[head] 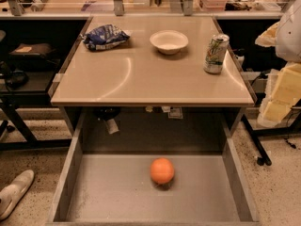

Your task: Pick orange from top drawer and place on counter

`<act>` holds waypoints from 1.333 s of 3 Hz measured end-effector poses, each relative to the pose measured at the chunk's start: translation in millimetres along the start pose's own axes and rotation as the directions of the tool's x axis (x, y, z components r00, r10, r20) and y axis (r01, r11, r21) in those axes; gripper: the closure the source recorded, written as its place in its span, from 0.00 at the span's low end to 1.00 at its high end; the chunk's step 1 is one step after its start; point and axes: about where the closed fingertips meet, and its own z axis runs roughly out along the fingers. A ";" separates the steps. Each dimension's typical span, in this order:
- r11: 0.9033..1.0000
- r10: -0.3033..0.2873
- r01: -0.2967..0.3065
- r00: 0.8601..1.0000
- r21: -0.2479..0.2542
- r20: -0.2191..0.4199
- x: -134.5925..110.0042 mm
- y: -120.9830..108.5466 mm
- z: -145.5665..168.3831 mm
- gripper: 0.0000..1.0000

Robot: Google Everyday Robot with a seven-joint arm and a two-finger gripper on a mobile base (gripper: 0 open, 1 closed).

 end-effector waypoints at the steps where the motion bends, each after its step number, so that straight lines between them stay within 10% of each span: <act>1: 1.000 0.000 0.000 1.000 0.000 0.000 0.0 0.0 0.0 0.00; 4: 0.996 -0.014 0.028 0.984 -0.079 0.177 15.5 56.5 86.9 0.00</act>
Offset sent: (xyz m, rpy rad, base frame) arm -0.0024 -0.0009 -0.0131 0.0315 0.0244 0.0102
